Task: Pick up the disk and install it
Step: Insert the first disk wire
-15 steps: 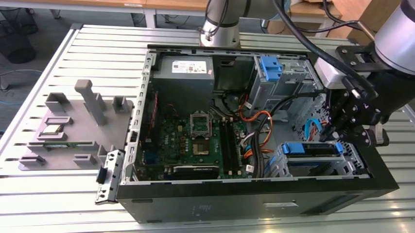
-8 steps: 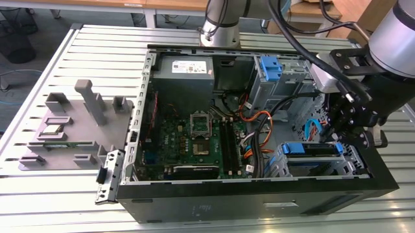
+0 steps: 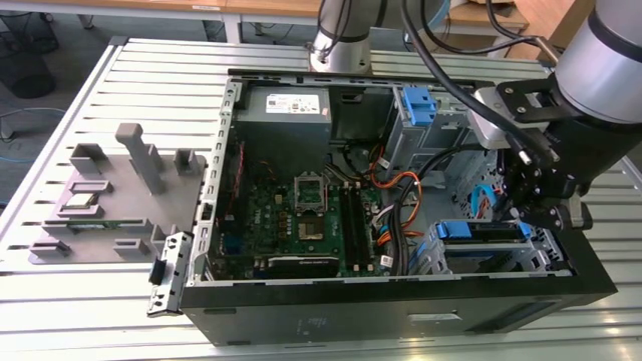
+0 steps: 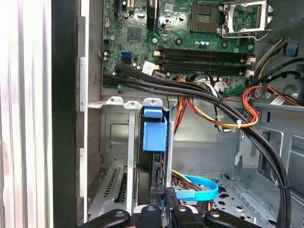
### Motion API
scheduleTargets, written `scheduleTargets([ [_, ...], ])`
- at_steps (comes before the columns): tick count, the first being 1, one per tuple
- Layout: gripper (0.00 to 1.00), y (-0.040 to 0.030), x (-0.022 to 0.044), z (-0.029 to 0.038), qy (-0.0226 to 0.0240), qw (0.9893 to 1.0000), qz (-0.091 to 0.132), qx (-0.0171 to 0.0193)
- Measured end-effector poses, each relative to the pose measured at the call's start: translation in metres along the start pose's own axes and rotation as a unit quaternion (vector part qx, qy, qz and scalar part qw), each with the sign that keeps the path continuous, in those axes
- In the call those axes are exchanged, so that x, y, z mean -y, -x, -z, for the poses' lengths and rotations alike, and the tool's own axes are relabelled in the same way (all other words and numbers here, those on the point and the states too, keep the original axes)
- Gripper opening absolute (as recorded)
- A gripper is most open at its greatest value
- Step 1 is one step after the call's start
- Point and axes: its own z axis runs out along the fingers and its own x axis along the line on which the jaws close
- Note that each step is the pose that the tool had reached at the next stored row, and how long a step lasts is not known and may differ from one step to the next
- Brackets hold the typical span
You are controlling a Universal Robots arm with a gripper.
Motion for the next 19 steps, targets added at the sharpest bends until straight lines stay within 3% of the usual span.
scheduleTargets([
  [5, 0.16, -0.0003, -0.0067, -0.0026, -0.0053, 1.0, 0.002, 0.0],
  [11, 0.16, -0.0006, -0.009, -0.0047, -0.0132, 0.9998, 0.011, 0.0016],
  [19, 0.16, -0.0016, -0.013, -0.0051, -0.0302, 0.9994, 0.018, 0.0066],
])
